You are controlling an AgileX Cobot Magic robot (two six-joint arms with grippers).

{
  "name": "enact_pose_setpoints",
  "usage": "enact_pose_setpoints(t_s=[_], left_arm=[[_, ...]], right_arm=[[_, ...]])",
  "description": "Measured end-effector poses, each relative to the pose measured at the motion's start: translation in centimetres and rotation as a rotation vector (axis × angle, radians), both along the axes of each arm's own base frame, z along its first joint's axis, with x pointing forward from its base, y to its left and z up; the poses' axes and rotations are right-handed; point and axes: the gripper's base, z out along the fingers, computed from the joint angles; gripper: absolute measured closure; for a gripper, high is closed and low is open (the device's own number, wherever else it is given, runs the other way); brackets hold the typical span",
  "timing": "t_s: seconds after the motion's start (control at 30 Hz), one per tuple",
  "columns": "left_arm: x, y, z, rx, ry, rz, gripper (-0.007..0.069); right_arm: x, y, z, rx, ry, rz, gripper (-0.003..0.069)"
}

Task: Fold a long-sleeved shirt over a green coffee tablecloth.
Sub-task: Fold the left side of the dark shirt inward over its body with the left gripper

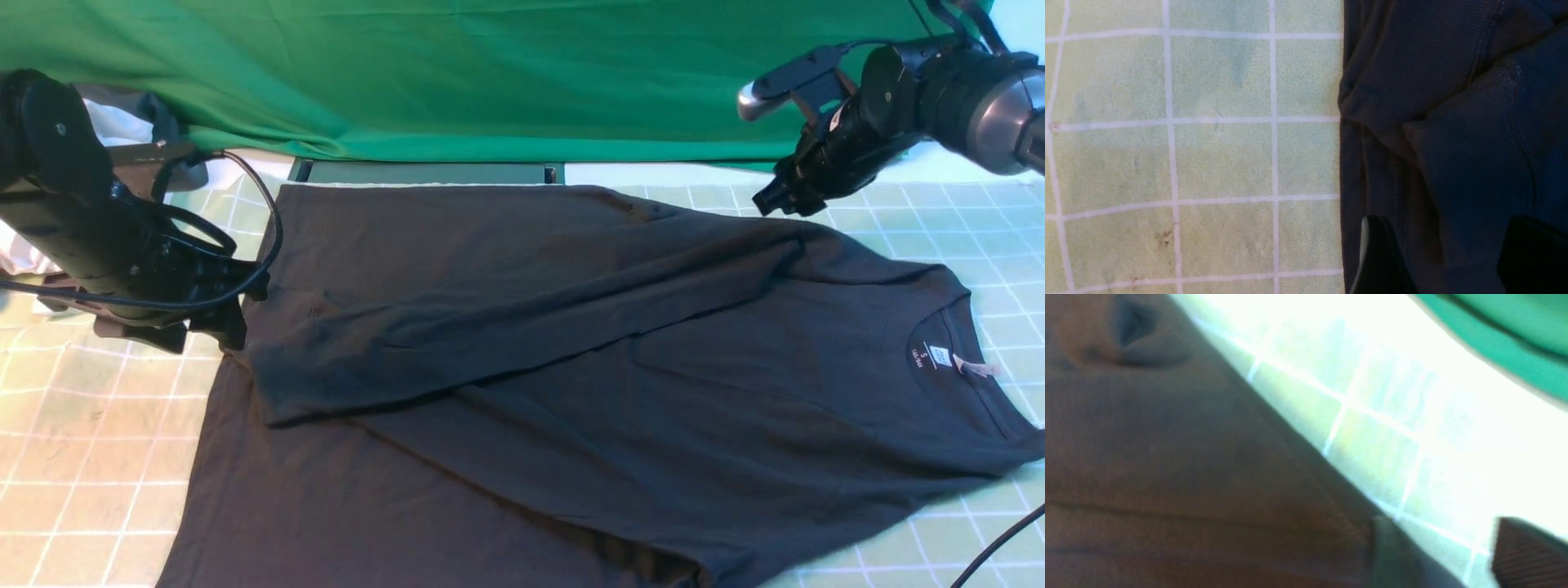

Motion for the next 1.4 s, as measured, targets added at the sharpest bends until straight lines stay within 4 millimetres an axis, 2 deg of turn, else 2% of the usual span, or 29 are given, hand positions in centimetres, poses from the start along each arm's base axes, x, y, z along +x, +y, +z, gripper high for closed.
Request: enact_pose_setpoints(t_s=[0.03,0.07,0.2,0.23,0.33,0.4,0.47,0.53,0.6,0.63,0.7,0.77,0.87,0.97,1.03,1.1,1.27,1.33,1.4], left_arm=[[0.0,0.0,0.0,-0.003,0.0,0.0,0.0278],[0.0,0.0,0.0,-0.005,0.0,0.001,0.0278],[0.0,-0.2,0.0,-0.026,-0.001,0.008,0.0278],[0.0,-0.2,0.0,-0.032,-0.002,0.01,0.0278],[0.0,-0.3,0.0,-0.037,-0.002,0.012,0.0278],[0.0,-0.3,0.0,-0.038,-0.002,0.009,0.0278],[0.0,-0.3,0.0,-0.037,-0.003,0.005,0.0278],[0.0,-0.3,0.0,-0.038,-0.003,0.005,0.0278],[0.0,-0.3,0.1,-0.037,-0.003,0.003,0.0278],[0.0,-0.3,0.1,-0.036,-0.004,0.0,0.0278],[0.1,-0.3,0.1,-0.037,-0.006,0.001,0.0278],[0.1,-0.3,0.1,-0.037,-0.011,0.002,0.0278],[0.1,-0.3,0.1,-0.037,-0.014,-0.001,0.0278],[0.1,-0.3,0.1,-0.037,-0.014,-0.001,0.0278],[0.1,-0.3,0.1,-0.037,-0.014,-0.001,0.0278],[0.1,-0.3,0.1,-0.037,-0.014,-0.001,0.0278],[0.1,-0.3,0.1,-0.037,-0.015,-0.001,0.0278],[0.1,-0.3,0.1,-0.037,-0.016,-0.001,0.0278],[0.1,-0.3,0.1,-0.036,-0.017,-0.002,0.0278]], right_arm=[[0.0,-0.1,0.4,0.009,0.0,-0.012,0.0195],[-0.1,-0.1,1.0,0.016,0.005,-0.022,0.0181],[-1.2,-0.3,3.1,0.025,0.06,-0.048,0.0263],[-1.9,-0.5,3.7,0.022,0.107,-0.058,0.036],[-2.6,-0.6,3.1,0.011,0.185,-0.067,0.0507],[-2.7,-0.8,1.7,0.005,0.227,-0.071,0.0566],[-2.7,-1.1,0.6,0.001,0.252,-0.078,0.059],[-2.6,-1.6,-0.4,-0.001,0.271,-0.089,0.0577],[-2.5,-1.9,-0.7,0.001,0.269,-0.096,0.0524],[-2.4,-2.1,-0.8,0.003,0.263,-0.099,0.0448],[-2.3,-2.1,-0.6,0.006,0.241,-0.098,0.0341],[-2.0,-2.0,-0.8,0.009,0.222,-0.097,0.0272],[-1.8,-2.0,-1.5,0.01,0.223,-0.097,0.0293],[-1.5,-1.9,-2.9,0.014,0.238,-0.097,0.0401],[-1.3,-1.8,-3.5,0.023,0.239,-0.099,0.0437],[-1.2,-1.7,-3.7,0.03,0.238,-0.101,0.0429],[-1.2,-1.7,-3.7,0.038,0.232,-0.111,0.0322],[-1.2,-1.7,-3.8,0.049,0.235,-0.117,0.0321],[-1.1,-1.6,-4.1,0.061,0.243,-0.122,0.0353]])
